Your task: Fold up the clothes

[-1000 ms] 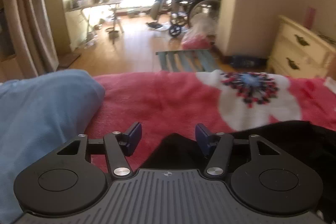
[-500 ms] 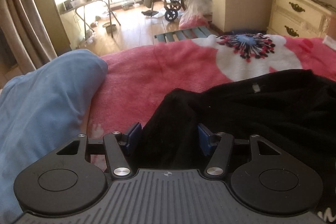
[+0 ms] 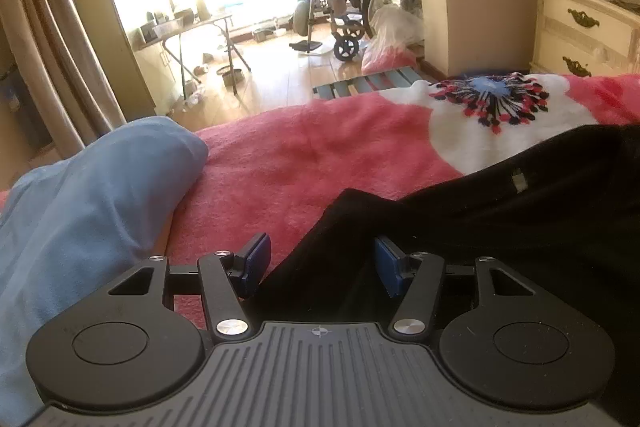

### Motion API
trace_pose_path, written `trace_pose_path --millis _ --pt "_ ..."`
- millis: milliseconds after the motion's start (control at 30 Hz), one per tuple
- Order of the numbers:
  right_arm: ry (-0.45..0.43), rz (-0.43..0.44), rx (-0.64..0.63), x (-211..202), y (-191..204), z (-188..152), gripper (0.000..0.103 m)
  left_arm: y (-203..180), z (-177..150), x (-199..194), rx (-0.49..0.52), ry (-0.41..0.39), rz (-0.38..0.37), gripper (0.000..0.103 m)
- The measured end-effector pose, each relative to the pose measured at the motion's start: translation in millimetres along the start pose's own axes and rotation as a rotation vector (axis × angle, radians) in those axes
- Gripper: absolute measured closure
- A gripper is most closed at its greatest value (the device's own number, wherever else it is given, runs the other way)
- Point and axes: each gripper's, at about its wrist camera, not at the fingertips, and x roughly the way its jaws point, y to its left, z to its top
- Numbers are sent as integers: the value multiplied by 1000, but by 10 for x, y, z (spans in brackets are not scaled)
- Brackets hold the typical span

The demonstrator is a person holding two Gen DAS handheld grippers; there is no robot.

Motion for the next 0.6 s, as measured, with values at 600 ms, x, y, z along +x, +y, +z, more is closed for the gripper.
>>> trace_pose_path --millis 600 --pt "125 -88 509 -1250 -1178 -781 49 -7 113 -368 34 -33 -79 45"
